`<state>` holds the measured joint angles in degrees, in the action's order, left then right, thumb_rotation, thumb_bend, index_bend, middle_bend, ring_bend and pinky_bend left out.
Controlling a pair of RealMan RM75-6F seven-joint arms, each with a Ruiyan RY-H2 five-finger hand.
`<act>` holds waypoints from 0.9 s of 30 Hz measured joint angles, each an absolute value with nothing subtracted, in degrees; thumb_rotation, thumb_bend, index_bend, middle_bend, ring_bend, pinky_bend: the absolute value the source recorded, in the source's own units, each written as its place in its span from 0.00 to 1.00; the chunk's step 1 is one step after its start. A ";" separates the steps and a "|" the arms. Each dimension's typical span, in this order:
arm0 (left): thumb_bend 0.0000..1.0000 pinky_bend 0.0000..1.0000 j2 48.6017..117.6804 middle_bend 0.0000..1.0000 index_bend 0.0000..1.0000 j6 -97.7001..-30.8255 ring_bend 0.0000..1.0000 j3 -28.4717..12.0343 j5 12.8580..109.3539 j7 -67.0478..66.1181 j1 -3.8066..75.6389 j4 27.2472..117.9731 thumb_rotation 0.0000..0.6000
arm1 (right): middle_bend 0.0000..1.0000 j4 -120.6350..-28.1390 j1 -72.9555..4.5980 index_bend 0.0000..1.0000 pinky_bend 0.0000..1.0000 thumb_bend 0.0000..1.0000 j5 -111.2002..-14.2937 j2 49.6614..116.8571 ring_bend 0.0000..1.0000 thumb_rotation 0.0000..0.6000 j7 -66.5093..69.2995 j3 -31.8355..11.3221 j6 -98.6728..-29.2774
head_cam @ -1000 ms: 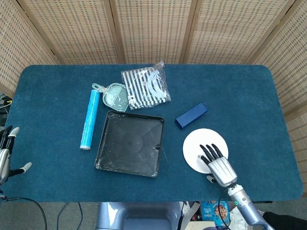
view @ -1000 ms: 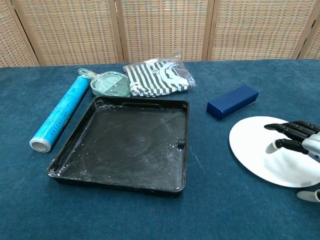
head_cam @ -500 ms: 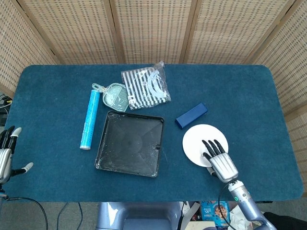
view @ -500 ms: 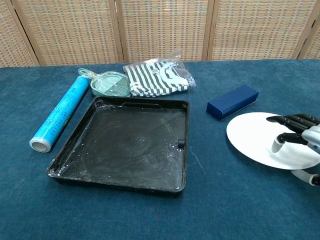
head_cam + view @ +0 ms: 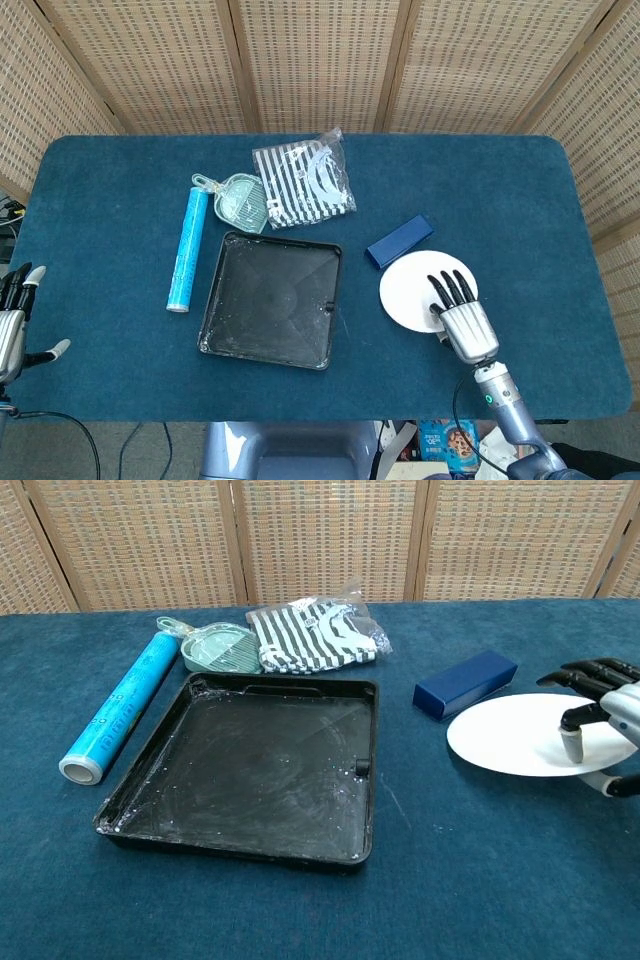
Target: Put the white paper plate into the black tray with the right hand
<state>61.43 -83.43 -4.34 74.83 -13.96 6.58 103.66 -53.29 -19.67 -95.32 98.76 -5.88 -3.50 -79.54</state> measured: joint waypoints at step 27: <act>0.00 0.00 60.45 0.00 0.00 -82.11 0.00 -4.69 74.11 -12.13 6.65 103.84 1.00 | 0.14 -76.44 -21.61 0.66 0.04 0.51 -107.16 80.46 0.00 1.00 -10.27 -3.84 -93.29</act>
<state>60.45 -82.11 -4.69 74.11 -12.13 6.65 103.84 -76.44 -21.61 -107.16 80.46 -10.27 -3.84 -93.29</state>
